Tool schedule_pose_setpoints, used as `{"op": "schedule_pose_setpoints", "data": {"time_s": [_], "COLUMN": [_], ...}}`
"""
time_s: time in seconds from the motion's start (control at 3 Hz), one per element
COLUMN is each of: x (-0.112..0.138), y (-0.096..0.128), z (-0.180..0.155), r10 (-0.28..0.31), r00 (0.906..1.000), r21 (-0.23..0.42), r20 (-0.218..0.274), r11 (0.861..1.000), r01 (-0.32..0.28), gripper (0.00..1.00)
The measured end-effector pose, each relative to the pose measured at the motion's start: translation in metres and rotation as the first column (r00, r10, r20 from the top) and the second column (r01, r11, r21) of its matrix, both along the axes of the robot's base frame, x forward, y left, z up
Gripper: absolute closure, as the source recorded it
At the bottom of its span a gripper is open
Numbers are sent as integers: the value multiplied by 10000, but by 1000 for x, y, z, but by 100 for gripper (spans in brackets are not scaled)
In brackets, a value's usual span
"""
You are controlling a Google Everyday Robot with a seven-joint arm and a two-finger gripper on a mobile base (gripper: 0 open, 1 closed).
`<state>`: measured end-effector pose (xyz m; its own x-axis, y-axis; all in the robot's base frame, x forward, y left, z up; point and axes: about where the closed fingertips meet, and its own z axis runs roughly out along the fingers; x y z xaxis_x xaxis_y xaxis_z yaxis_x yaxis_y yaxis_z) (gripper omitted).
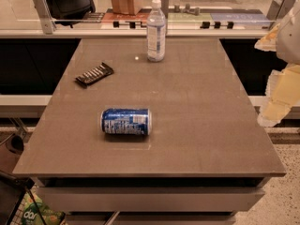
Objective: Place pepsi can upright
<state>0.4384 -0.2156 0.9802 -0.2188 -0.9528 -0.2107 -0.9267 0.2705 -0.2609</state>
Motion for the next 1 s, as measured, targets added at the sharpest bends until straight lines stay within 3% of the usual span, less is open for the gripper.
{"op": "schedule_pose_setpoints", "data": {"time_s": [0.67, 1.0], "x": [1, 7], "y": [5, 30], "z": [2, -1], "r10": [27, -59], "r00": [10000, 10000], "r21": [221, 139], "r20": [81, 44], "r11": [9998, 9999], "r01": [-28, 59], "gripper": [0, 0]}}
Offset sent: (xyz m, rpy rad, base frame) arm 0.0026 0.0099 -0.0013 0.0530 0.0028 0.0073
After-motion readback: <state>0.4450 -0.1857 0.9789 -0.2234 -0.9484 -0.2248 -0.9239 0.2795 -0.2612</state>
